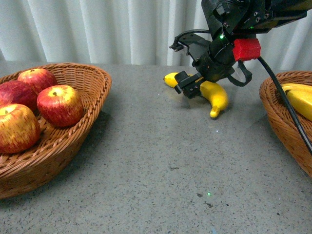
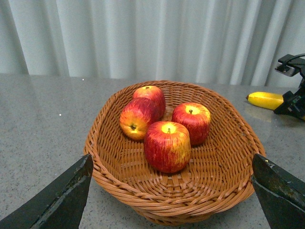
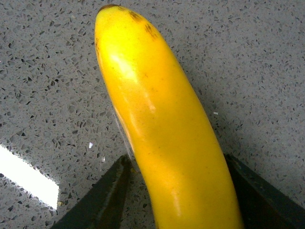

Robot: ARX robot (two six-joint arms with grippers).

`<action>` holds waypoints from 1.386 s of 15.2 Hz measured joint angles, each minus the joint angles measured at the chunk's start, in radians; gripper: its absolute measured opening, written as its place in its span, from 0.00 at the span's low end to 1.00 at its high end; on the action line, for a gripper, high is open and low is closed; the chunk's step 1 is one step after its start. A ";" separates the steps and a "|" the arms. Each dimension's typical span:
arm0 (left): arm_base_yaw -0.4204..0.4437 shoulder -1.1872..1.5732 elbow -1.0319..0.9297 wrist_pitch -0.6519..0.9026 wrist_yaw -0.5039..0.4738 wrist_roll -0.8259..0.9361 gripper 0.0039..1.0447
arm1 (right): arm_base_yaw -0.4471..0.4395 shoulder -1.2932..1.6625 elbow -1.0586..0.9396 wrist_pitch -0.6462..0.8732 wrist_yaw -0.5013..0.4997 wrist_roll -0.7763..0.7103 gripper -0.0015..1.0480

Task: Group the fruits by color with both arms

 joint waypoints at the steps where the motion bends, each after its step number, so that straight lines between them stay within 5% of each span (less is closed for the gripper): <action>1: 0.000 0.000 0.000 0.000 0.000 0.000 0.94 | 0.000 0.000 -0.005 0.012 -0.003 0.007 0.51; 2: 0.000 0.000 0.000 0.000 0.000 0.000 0.94 | 0.000 0.000 -0.013 0.067 -0.032 0.054 0.35; 6: 0.000 0.000 0.000 0.000 0.000 0.000 0.94 | -0.057 -0.305 -0.286 0.432 -0.326 0.433 0.34; 9: 0.000 0.000 0.000 0.000 0.000 0.000 0.94 | -0.218 -0.595 -0.572 0.585 -0.401 0.506 0.34; 11: 0.000 0.000 0.000 0.000 0.000 0.000 0.94 | -0.356 -0.724 -0.761 0.602 -0.426 0.451 0.34; 13: 0.000 0.000 0.000 0.000 0.000 0.000 0.94 | -0.531 -0.858 -0.976 0.600 -0.442 0.245 0.34; 18: 0.000 0.000 0.000 0.000 0.000 0.000 0.94 | -0.628 -0.908 -1.151 0.530 -0.517 -0.047 0.36; 21: 0.000 0.000 0.000 0.000 0.000 0.000 0.94 | -0.613 -0.948 -1.160 0.531 -0.546 -0.081 0.68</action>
